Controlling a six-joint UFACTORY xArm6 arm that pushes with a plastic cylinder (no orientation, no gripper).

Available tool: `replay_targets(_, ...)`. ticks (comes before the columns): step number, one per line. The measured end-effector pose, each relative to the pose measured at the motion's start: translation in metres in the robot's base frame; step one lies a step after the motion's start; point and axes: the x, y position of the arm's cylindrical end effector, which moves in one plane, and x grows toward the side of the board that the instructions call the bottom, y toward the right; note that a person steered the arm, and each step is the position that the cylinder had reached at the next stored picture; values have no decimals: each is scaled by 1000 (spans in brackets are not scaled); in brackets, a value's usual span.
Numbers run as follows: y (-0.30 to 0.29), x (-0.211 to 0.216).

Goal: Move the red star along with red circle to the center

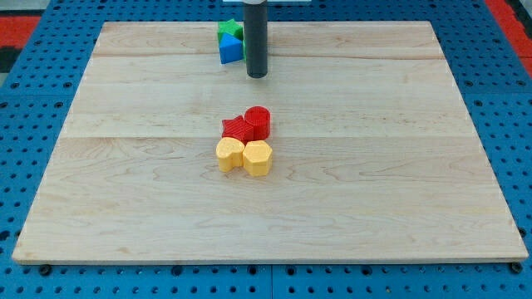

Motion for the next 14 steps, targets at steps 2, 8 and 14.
replay_targets(2,5,15)
replay_targets(8,-85,124)
replay_targets(14,-65,150)
